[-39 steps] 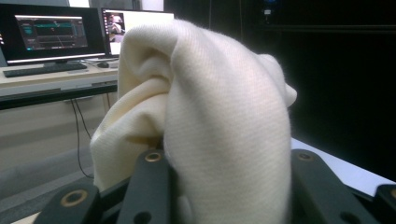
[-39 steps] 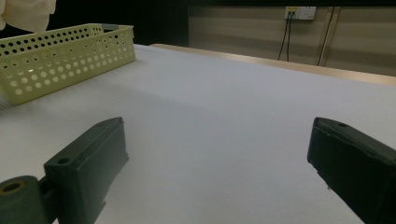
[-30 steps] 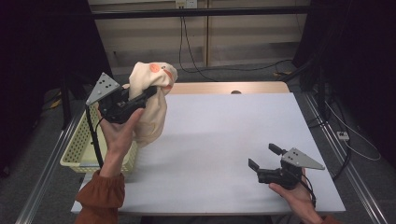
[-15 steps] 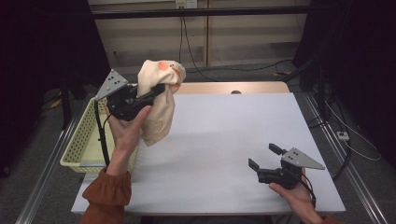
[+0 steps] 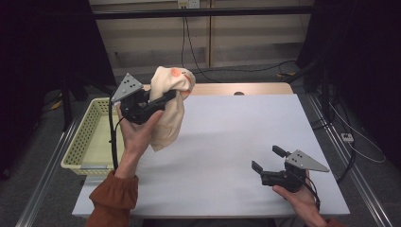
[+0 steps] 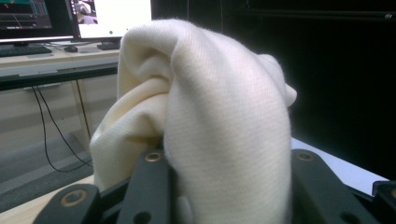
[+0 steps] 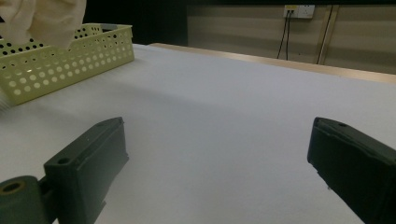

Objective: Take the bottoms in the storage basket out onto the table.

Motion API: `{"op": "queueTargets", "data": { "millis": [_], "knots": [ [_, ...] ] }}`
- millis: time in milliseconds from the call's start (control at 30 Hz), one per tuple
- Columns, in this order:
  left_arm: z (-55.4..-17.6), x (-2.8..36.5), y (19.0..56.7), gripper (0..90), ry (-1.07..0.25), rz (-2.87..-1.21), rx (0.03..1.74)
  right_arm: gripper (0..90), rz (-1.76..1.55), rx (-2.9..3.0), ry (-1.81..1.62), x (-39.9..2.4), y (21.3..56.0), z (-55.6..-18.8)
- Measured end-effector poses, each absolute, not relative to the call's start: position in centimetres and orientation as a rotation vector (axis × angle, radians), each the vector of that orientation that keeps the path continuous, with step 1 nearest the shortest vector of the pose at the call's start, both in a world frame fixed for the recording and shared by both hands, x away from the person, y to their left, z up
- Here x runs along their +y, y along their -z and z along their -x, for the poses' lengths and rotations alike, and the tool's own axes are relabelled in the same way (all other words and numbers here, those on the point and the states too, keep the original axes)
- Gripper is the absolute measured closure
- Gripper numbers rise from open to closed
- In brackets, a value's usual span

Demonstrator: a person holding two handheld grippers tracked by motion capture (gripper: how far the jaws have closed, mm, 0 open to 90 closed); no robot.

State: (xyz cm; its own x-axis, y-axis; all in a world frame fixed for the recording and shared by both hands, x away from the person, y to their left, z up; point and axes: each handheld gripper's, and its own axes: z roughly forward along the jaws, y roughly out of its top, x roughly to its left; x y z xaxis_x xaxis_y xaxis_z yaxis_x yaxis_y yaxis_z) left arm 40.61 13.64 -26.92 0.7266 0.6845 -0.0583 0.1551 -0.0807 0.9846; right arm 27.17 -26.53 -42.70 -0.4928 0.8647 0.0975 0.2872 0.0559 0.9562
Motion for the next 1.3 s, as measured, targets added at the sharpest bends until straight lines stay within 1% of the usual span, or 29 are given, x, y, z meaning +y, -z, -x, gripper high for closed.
{"op": "queueTargets", "data": {
  "millis": [500, 867, 1300],
  "knots": [
    [-41.3, 12.1, 27.4, 65.7, -0.464, -1.637, 0.682, 4.8, -1.156, 1.820, -1.448, -26.6, 42.7, -27.1],
    [-42.6, 11.1, 29.0, 65.7, -0.443, -1.669, 0.711, 4.8, -1.151, 1.825, -1.450, -26.5, 42.7, -27.1],
    [-43.3, 8.8, 29.7, 65.6, -0.425, -1.707, 0.697, 4.9, -1.149, 1.825, -1.448, -26.5, 42.7, -27.1]
  ]
}}
